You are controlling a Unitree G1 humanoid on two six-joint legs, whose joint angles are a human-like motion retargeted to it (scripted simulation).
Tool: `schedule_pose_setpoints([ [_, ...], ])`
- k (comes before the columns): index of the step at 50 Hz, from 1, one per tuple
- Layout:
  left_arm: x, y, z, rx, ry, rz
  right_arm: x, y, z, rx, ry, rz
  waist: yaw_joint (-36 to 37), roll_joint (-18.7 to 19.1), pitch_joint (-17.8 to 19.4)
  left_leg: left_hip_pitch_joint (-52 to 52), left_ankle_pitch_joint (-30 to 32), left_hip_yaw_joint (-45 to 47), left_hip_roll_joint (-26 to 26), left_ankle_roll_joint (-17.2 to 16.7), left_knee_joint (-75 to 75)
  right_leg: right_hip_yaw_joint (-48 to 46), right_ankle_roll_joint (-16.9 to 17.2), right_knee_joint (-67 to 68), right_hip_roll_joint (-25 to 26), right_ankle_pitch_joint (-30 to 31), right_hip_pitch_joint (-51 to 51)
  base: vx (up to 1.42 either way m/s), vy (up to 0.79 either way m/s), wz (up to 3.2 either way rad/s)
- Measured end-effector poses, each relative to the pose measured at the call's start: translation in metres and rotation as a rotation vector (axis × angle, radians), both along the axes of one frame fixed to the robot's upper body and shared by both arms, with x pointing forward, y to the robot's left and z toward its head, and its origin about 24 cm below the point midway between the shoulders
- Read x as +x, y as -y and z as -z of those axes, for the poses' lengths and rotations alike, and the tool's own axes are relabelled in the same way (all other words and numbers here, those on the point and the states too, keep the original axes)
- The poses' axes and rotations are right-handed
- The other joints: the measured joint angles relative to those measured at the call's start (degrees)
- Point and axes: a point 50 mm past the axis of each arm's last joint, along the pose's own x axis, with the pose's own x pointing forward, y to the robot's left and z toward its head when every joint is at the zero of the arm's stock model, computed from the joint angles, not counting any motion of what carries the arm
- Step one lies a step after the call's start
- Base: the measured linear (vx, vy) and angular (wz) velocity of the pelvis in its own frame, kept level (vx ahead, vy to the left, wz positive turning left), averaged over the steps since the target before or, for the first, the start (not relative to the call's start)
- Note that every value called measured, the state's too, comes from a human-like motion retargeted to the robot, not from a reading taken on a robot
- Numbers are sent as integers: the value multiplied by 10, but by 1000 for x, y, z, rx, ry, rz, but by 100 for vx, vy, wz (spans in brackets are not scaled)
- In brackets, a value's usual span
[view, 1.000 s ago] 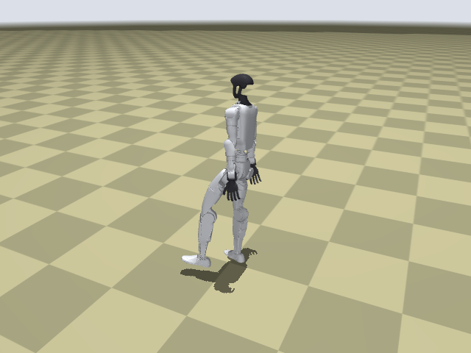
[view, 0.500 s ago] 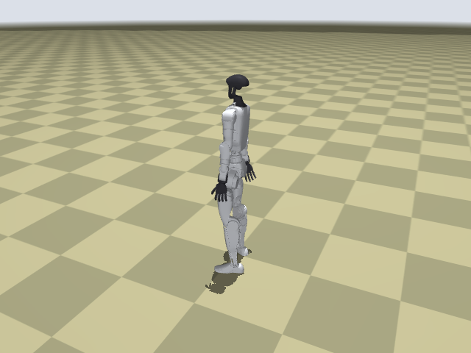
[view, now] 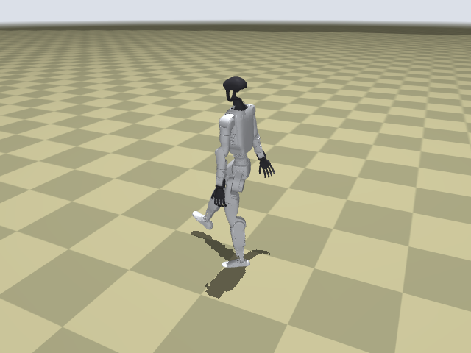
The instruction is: In place motions
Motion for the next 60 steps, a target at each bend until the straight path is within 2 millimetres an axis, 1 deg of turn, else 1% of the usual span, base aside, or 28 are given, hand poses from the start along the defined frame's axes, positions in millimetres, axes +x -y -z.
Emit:
schedule_pose_setpoints([
  [3,32,5,-2,-16,116,3,-18,-2,-2,-18,-48,49,-17,11,8,-5,4,8,17,1,-1,11,-11,-16,-2,-12,-63,-5,2,6],
  [6,57,9,-5,-36,208,12,-30,-8,-3,-11,-70,76,-28,17,16,-9,5,15,29,4,2,12,-20,-10,-10,-17,-97,0,0,0],
  [8,66,12,-7,-49,236,8,-34,-14,-2,8,-74,87,-31,15,21,-8,5,17,32,7,6,8,-24,-2,-15,-18,-101,0,0,0],
  [10,66,16,-6,-61,237,-8,-35,-19,0,27,-71,97,-30,12,22,-5,4,19,32,10,9,-2,-23,3,-20,-16,-92,0,0,0],
  [13,50,23,-1,-80,199,-21,-36,-23,2,42,-53,102,-31,9,18,6,3,14,30,9,6,-20,-18,2,-19,-10,-45,4,-3,-9],
  [15,42,24,1,-90,178,-21,-26,-23,3,58,-27,102,-21,1,11,6,-3,25,21,9,11,-13,-16,9,-18,-1,-27,9,-6,-35],
  [17,19,28,5,-96,115,-17,-22,-23,5,58,4,93,-21,-1,1,15,-2,22,17,6,3,-23,-11,10,-16,13,27,11,-8,-10],
  [20,-14,32,8,-102,20,-27,-11,-20,7,50,56,69,-7,-9,-14,21,-4,28,9,3,-1,-28,-10,17,-10,33,91,7,-12,-43],
  [22,-36,30,8,-103,-66,-50,9,-17,9,54,100,34,26,-20,-35,14,-13,49,-2,1,3,-12,-14,45,-6,42,119,6,-13,-103],
  [25,-70,32,6,-101,-160,-75,23,-17,10,58,148,-32,46,-21,-55,16,-14,52,-4,-6,-8,-20,-23,49,7,63,183,4,-17,-72],
  [27,-80,32,5,-124,-190,-85,46,-15,10,81,185,-108,71,-30,-69,8,-21,73,-10,-12,-4,9,-26,69,12,66,193,1,-26,-117],
  [30,-95,38,4,-151,-214,-132,69,-17,9,98,239,-211,84,-36,-89,-2,-23,80,-17,-20,-8,50,-24,52,30,76,220,-1,-32,-78],
  [32,-98,42,4,-158,-218,-165,80,-19,9,102,268,-262,86,-40,-95,-6,-24,87,-23,-27,-9,46,4,27,31,35,239,-3,-19,-49],
  [35,-90,45,6,-163,-198,-183,92,-24,8,121,286,-314,87,-44,-87,2,-22,99,-26,-42,-12,40,10,-17,38,8,255,-4,-38,-36],
  [38,-74,43,8,-157,-149,-182,94,-28,9,146,275,-342,98,-44,-83,9,-18,123,-19,-56,-13,58,8,-26,46,8,252,-3,-33,-48],
  [40,-57,44,10,-152,-88,-196,94,-28,9,152,261,-346,101,-32,-81,5,-14,138,-2,-63,-7,63,5,-22,54,4,243,-4,-46,-22],
  [43,-41,46,11,-159,3,-221,88,-25,9,142,246,-340,80,-21,-76,-3,-8,134,15,-60,19,59,9,-18,60,-9,248,0,-27,8],
  [45,-37,41,11,-156,36,-190,77,-22,9,131,216,-323,64,-19,-75,-9,5,134,22,-50,47,57,13,-17,58,-15,255,6,-43,14],
  [46,-37,38,10,-142,36,-163,71,-20,9,121,195,-298,60,-24,-77,-18,7,135,24,-36,74,57,14,-17,51,-17,258,4,-31,8],
  [47,-38,35,10,-129,33,-139,64,-17,9,111,174,-268,59,-30,-79,-33,6,129,23,-16,109,58,15,-17,42,-19,260,1,-26,0],
  [48,-39,34,10,-115,27,-124,57,-15,9,99,152,-227,62,-39,-81,-59,-3,109,17,13,159,62,16,-16,31,-19,261,-2,-31,-19],
  [49,-42,34,10,-112,18,-122,52,-12,8,90,134,-187,70,-45,-81,-85,-14,95,15,28,208,69,17,-14,23,-19,261,-4,-36,-41],
  [50,-46,35,10,-113,8,-127,47,-10,8,82,118,-148,79,-51,-80,-111,-25,83,14,35,257,78,18,-10,17,-19,262,-4,-23,-50],
  [51,-50,36,10,-124,-2,-137,45,-9,7,74,114,-120,85,-50,-74,-134,-30,82,18,34,290,82,17,-6,17,-19,264,-3,-11,-48],
  [53,-56,37,10,-139,-17,-148,45,-6,7,55,119,-83,96,-45,-56,-179,-33,86,28,24,324,91,13,2,21,-20,270,-5,-10,-47],
  [55,-62,35,9,-136,-30,-146,50,-6,7,41,137,-79,110,-41,-31,-219,-32,113,44,7,301,98,6,8,30,-24,282,-11,-12,-60],
  [57,-68,32,8,-127,-43,-154,56,-7,7,43,148,-109,140,-39,0,-264,-27,122,58,-28,233,110,-4,10,44,-27,297,-14,-11,-96],
  [60,-80,35,7,-123,-86,-203,65,-8,6,71,135,-179,222,-46,48,-339,-24,92,81,-87,121,149,-24,17,56,-31,320,-10,-15,-149],
])
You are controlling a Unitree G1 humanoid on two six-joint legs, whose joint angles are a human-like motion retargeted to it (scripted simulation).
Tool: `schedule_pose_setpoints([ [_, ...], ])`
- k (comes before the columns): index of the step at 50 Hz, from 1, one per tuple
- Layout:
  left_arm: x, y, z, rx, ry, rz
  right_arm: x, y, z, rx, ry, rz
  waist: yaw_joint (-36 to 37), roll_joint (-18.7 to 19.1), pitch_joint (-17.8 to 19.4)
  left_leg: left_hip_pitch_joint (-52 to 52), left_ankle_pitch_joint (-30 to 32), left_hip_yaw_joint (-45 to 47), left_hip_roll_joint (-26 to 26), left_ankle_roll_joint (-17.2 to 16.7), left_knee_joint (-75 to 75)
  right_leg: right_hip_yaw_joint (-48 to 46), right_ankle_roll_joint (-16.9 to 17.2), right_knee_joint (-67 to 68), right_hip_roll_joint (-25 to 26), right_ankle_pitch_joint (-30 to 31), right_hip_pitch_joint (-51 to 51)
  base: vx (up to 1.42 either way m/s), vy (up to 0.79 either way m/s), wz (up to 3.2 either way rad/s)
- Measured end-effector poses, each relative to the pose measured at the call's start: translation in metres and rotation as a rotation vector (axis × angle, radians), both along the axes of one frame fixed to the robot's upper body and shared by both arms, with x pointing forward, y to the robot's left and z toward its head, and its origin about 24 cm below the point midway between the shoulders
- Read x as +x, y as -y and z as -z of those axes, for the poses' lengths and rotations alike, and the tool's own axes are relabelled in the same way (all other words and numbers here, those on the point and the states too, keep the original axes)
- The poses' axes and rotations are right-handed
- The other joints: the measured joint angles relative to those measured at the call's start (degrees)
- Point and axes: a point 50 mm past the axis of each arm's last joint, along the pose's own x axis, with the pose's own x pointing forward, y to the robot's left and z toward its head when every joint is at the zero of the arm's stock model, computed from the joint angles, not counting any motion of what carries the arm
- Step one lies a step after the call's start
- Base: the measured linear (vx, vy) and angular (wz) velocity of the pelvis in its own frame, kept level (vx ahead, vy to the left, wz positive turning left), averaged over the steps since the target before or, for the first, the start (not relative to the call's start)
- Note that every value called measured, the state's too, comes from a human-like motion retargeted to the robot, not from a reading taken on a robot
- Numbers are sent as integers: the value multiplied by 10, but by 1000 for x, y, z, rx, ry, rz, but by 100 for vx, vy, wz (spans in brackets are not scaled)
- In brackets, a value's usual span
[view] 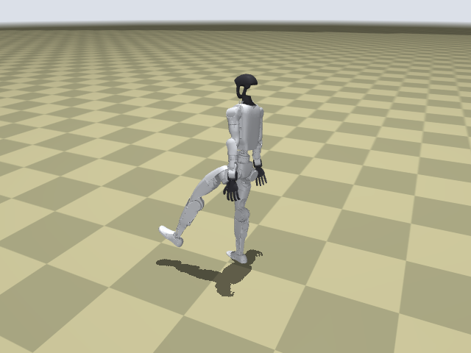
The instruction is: In place motions
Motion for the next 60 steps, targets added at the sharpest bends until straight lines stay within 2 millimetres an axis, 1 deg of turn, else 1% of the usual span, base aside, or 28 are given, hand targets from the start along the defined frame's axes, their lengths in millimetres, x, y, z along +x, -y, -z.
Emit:
schedule_pose_setpoints([
  [2,-10,6,-1,-14,-41,-33,8,-1,0,25,-1,-45,62,-12,36,-50,2,-31,24,-18,-47,34,-6,18,-11,-4,10,-6,-11,-163],
  [5,-21,16,-1,-46,-89,-48,32,-7,-2,52,69,-99,134,-34,104,-95,9,-48,65,-30,-88,80,-14,60,-40,-19,23,-9,-14,-153],
  [7,-29,22,-3,-70,-125,-35,46,-11,-2,64,135,-115,166,-50,144,-104,14,-61,81,-23,-104,107,-9,93,-68,-27,26,-1,-5,-148],
  [8,-35,26,-3,-84,-145,-29,52,-13,-3,69,162,-116,182,-61,159,-102,16,-49,93,-22,-110,123,-4,110,-84,-29,21,3,-4,-142],
  [10,-42,35,-5,-125,-181,-21,60,-16,-4,77,200,-100,206,-75,175,-98,18,-24,111,-22,-123,152,4,135,-105,-32,3,2,-3,-110],
  [13,-44,49,-4,-190,-180,-23,67,-18,-5,83,231,-68,206,-78,180,-85,18,-3,119,-25,-135,171,7,145,-112,-33,-12,-7,3,-44],
  [15,-40,52,-3,-213,-157,-3,66,-18,-5,86,232,-49,195,-73,168,-78,17,0,117,-28,-128,173,5,139,-108,-32,-18,-3,0,-4],
  [17,-32,49,-1,-216,-133,25,61,-16,-4,86,214,-32,176,-61,145,-74,16,-6,110,-29,-109,162,-1,127,-95,-32,-22,-3,1,47],
  [20,-21,37,1,-188,-95,60,40,-11,-1,88,155,-11,133,-35,92,-56,17,-18,88,-26,-57,128,3,93,-70,-24,-21,4,3,94],
  [22,-12,28,1,-155,-73,53,22,-6,0,67,101,3,106,-18,53,-43,16,-34,71,-17,-5,104,8,71,-54,-19,-26,8,3,112],
  [26,2,11,2,-82,-35,2,-22,3,0,2,-19,54,45,4,-18,1,13,-51,29,14,98,55,17,35,-36,-12,-38,11,2,121],
  [31,21,-4,1,-19,13,-16,-75,11,-7,-67,-173,170,-49,23,-83,94,22,-50,-37,62,152,-16,19,3,-30,-10,-41,12,6,142],
  [33,29,-6,1,-4,40,-4,-95,10,-10,-83,-221,217,-73,21,-105,143,36,-44,-65,75,134,-35,23,-13,-36,-6,-39,12,6,118],
  [34,37,-7,1,-2,62,3,-101,11,-12,-90,-233,248,-85,24,-114,159,39,-45,-74,79,127,-48,24,-14,-36,-7,-43,9,8,124],
  [37,65,-4,2,-11,147,34,-114,9,-15,-99,-251,355,-114,33,-131,200,47,-54,-91,86,96,-88,25,-18,-37,-10,-49,3,5,128],
  [40,92,1,0,-27,239,97,-116,4,-15,-88,-229,457,-124,35,-127,250,61,-47,-101,87,39,-121,25,-23,-35,-12,-45,-2,8,97],
  [42,106,4,-1,-35,285,151,-112,1,-13,-58,-210,490,-121,34,-120,276,66,-40,-104,83,1,-137,26,-24,-33,-13,-41,-8,4,69],
  [45,114,10,-2,-43,320,216,-100,-2,-10,-9,-194,482,-122,36,-118,293,65,-41,-103,75,-40,-162,29,-28,-32,-13,-41,-4,10,71],
  [48,109,16,-1,-63,314,242,-76,0,-6,26,-145,421,-127,37,-117,293,60,-38,-99,66,-60,-187,35,-35,-33,-11,-40,-5,15,72],
  [50,103,18,1,-78,292,247,-56,2,-3,46,-96,374,-129,37,-114,286,57,-38,-98,60,-64,-202,40,-40,-35,-8,-39,-5,20,64],
  [52,91,19,3,-90,251,247,-36,3,-2,72,-40,330,-126,36,-113,281,56,-38,-99,56,-67,-212,44,-44,-38,-6,-38,-4,14,49],
  [54,75,19,4,-100,197,241,-18,3,-2,103,10,290,-119,33,-111,281,54,-36,-103,52,-71,-218,47,-48,-40,-5,-35,2,23,29],
  [58,37,15,4,-115,68,184,15,2,-3,160,98,219,-105,27,-109,283,43,-42,-112,49,-69,-221,55,-53,-41,-3,-26,4,20,10],
  [60,17,13,3,-116,-2,135,28,0,-4,177,137,195,-103,26,-110,284,45,-51,-119,50,-66,-224,60,-56,-40,-1,-20,8,29,11],
])
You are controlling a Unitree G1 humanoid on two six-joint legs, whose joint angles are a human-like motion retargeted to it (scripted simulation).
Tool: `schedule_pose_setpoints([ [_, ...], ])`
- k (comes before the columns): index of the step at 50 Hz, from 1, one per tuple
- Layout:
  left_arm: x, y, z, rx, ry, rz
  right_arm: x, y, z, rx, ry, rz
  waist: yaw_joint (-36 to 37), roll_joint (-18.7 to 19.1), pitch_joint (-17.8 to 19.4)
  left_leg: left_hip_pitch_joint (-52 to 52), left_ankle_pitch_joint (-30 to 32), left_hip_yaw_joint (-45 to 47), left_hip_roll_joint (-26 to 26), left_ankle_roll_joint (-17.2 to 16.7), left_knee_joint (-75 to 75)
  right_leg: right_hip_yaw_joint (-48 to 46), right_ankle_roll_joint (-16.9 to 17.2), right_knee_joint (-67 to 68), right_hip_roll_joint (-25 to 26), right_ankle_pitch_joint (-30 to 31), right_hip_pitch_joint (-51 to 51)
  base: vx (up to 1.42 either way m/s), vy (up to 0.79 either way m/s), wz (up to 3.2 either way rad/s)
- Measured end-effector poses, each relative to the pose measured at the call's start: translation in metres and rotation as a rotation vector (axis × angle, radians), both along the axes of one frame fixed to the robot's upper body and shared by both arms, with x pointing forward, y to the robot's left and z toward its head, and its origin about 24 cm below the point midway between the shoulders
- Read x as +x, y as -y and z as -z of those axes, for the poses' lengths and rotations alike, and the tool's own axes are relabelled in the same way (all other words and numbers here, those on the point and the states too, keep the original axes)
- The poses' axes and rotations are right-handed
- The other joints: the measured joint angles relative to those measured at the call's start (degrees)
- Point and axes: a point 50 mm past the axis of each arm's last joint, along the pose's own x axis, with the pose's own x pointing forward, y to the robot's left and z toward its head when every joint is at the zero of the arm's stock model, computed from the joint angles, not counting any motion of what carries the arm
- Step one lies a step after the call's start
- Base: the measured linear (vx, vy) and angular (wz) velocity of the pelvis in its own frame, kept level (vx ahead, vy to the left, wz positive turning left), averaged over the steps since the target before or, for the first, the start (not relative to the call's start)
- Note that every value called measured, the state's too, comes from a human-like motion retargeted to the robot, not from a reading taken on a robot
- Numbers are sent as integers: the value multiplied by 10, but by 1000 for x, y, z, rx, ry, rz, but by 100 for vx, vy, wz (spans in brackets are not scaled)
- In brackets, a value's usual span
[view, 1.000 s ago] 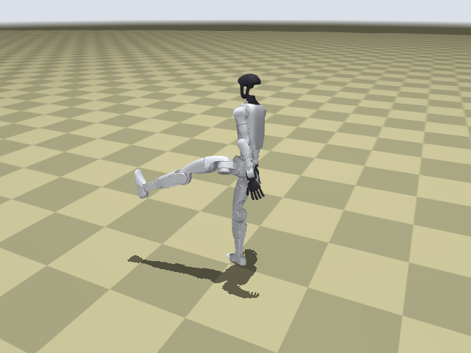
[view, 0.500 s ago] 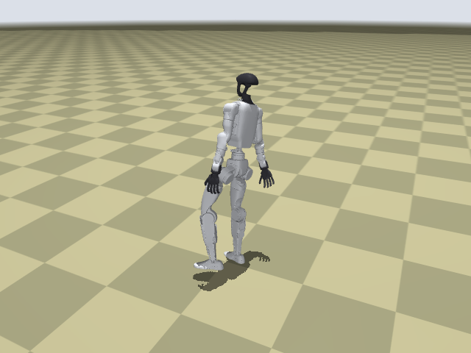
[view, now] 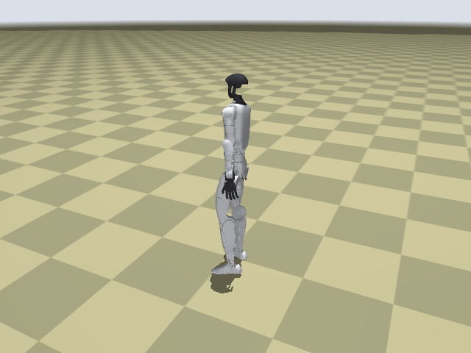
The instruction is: In place motions
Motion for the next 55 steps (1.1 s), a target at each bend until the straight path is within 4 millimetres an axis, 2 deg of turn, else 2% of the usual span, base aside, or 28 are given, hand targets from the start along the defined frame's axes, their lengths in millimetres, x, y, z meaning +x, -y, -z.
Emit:
schedule_pose_setpoints([
  [2,-21,-1,-3,7,-74,-47,7,-2,0,5,30,-8,4,-2,-4,6,-8,2,-6,4,-3,-2,6,-2,-2,1,7,12,30,9],
  [4,-38,-2,-6,19,-135,-94,9,-3,0,12,47,-12,8,-3,-12,9,-18,1,-5,-8,-1,-5,10,-1,-3,1,11,16,40,6],
  [7,-57,-2,-10,30,-199,-151,2,-6,1,17,35,-11,18,-10,-24,9,-31,-11,-17,-1,8,-7,16,6,-17,-1,17,19,33,3],
  [10,-64,-4,-12,27,-223,-192,-17,-6,3,17,-20,-10,36,-18,-27,24,-42,-13,-31,10,5,-10,14,32,-36,-5,23,18,38,-3],
  [13,-56,-6,-11,28,-199,-218,-38,-3,4,9,-93,-41,48,-12,-21,39,-46,-33,-32,11,3,-9,-10,119,-59,23,2,11,38,11],
  [15,-42,-9,-9,36,-169,-216,-48,0,4,-13,-122,-58,53,2,-21,39,-50,-41,-18,8,6,5,-47,245,-83,72,-53,2,37,26],
  [16,-35,-12,-8,40,-154,-205,-52,1,4,-25,-125,-67,40,12,-16,37,-51,-49,-7,5,11,18,-87,315,-86,78,-88,1,24,54],
  [17,-28,-15,-7,44,-139,-192,-56,2,4,-35,-129,-77,27,18,-12,38,-50,-53,0,3,14,32,-113,377,-91,78,-122,2,14,68],
  [18,-21,-19,-7,45,-123,-174,-59,3,4,-42,-136,-88,12,15,-5,42,-48,-49,1,2,14,46,-108,423,-100,68,-155,2,11,70],
  [20,-5,-29,-7,53,-87,-121,-70,4,3,-52,-163,-94,-31,23,10,43,-43,-56,16,2,18,11,-109,461,-127,46,-209,-2,11,84],
  [22,20,-35,-7,65,-27,-66,-78,6,2,-58,-173,-72,-63,26,39,49,-39,-50,29,9,20,7,-93,433,-136,34,-277,-18,-3,66],
  [26,96,-43,-12,77,190,33,-80,15,0,-97,-150,11,-151,50,152,45,-38,-89,73,28,46,38,-63,263,-125,23,-411,-22,12,98],
  [29,147,-53,-26,115,352,93,-87,20,-2,-136,-160,78,-228,74,234,26,-44,-122,119,41,73,75,-63,133,-123,0,-495,-31,13,111],
  [31,175,-58,-36,142,434,131,-97,20,-3,-151,-192,134,-262,95,277,6,-47,-147,149,47,90,102,-64,92,-123,-9,-541,-24,13,85],
  [33,193,-55,-43,155,485,170,-115,19,-6,-162,-254,199,-274,117,298,-11,-51,-160,172,53,106,143,-65,96,-122,-8,-570,-14,9,63],
  [36,200,-40,-41,147,506,201,-144,15,-12,-181,-356,270,-272,144,290,-27,-53,-172,184,56,114,174,-71,131,-117,-1,-573,2,7,31],
  [40,178,-15,-28,76,483,224,-168,3,-14,-180,-400,308,-259,136,247,-8,-44,-168,155,56,86,152,-54,122,-122,6,-494,13,3,11],
  [43,138,-8,-14,26,385,219,-167,-2,-12,-161,-385,301,-243,109,202,18,-45,-145,116,58,64,113,-39,115,-113,21,-400,20,-5,-36],
  [45,102,-13,-7,13,280,209,-154,0,-10,-130,-379,275,-206,75,177,44,-58,-107,86,60,66,126,-35,123,-87,41,-338,21,-8,-119],
  [50,-4,-20,-5,52,-74,95,-122,10,-4,-123,-306,145,-135,42,94,52,-66,-72,43,60,51,168,-30,174,-24,96,-188,20,-11,-92],
  [52,-37,-25,-11,103,-178,50,-107,16,-3,-133,-266,87,-112,36,63,48,-66,-69,32,57,43,171,-35,189,-8,110,-136,18,-11,-68],
  [55,-75,-27,-20,160,-286,-19,-83,24,-3,-147,-201,21,-62,20,19,43,-65,-50,13,48,26,152,-42,175,-11,115,-70,14,-15,-100],
])
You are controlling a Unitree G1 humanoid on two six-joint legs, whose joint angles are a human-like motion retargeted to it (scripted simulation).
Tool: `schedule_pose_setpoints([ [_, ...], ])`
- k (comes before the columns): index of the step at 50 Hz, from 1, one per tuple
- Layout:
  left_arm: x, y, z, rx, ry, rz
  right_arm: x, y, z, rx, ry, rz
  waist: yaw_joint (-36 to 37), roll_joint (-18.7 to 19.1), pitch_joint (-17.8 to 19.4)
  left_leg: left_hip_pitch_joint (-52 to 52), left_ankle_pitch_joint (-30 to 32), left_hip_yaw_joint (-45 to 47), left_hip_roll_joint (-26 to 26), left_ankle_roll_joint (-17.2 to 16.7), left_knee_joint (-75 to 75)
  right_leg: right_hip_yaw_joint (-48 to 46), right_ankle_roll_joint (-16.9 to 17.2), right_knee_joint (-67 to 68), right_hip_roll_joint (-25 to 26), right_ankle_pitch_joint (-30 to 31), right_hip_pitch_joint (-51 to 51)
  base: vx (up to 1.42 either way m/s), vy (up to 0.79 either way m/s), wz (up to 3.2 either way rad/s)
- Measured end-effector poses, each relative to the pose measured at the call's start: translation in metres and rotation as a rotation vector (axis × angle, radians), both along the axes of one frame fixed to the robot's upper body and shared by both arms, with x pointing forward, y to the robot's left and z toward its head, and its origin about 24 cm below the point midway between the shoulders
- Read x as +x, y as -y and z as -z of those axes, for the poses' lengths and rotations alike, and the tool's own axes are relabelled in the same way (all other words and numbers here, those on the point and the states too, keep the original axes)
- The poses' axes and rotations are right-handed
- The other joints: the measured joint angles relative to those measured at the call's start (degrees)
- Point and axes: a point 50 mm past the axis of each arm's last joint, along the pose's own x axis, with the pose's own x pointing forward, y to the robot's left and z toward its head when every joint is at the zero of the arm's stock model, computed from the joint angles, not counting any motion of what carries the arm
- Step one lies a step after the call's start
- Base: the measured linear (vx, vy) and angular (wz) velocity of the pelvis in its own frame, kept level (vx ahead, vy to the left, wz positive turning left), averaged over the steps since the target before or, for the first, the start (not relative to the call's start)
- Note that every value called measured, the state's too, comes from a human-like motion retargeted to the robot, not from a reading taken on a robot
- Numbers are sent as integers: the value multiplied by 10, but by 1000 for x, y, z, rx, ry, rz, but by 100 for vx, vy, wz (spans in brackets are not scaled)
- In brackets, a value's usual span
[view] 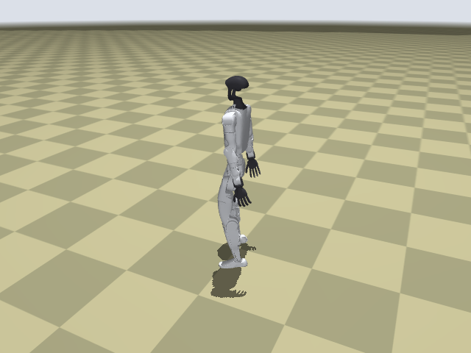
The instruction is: In place motions
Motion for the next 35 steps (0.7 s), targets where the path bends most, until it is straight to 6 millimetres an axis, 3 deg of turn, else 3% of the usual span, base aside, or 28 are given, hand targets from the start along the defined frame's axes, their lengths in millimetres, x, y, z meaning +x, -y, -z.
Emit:
schedule_pose_setpoints([
  [2,-14,2,-3,12,-21,-63,21,3,0,5,58,-42,37,-11,-24,-6,2,25,-9,-8,-12,4,-5,-28,-2,-14,25,3,-19,-133],
  [7,-23,4,-6,17,-16,-160,75,0,-2,38,217,-159,75,-40,-52,-9,7,81,-26,-30,-42,-34,55,-127,-16,-55,58,-6,-24,-91],
  [10,-8,2,-1,22,28,-162,97,-5,-4,61,277,-228,73,-44,-46,-4,14,99,-19,-46,-57,-29,54,-158,-8,-71,57,-10,-39,-39],
  [13,25,1,8,18,132,-162,102,-6,-4,62,288,-266,78,-46,-41,-6,20,118,-9,-58,-65,-22,54,-174,1,-74,51,-13,-28,-29],
  [18,86,6,17,-16,352,-110,86,-1,-3,31,232,-238,68,-33,-26,-16,34,128,18,-74,-60,-30,52,-172,14,-82,43,-8,-29,7],
  [23,115,3,18,-40,452,47,50,4,0,-15,131,-138,35,-18,-25,-34,61,117,38,-102,-50,-40,49,-182,29,-88,48,0,-20,34],
  [30,120,5,18,-44,455,73,-5,8,-3,-64,32,157,49,-24,-25,-72,82,12,38,-116,-21,-48,43,-184,21,-93,45,0,-8,26],
  [35,99,-2,17,-25,389,57,-22,19,-9,-115,-3,209,57,-26,-37,-60,70,89,50,-89,-42,-44,47,-185,12,-96,40,4,9,6],
])
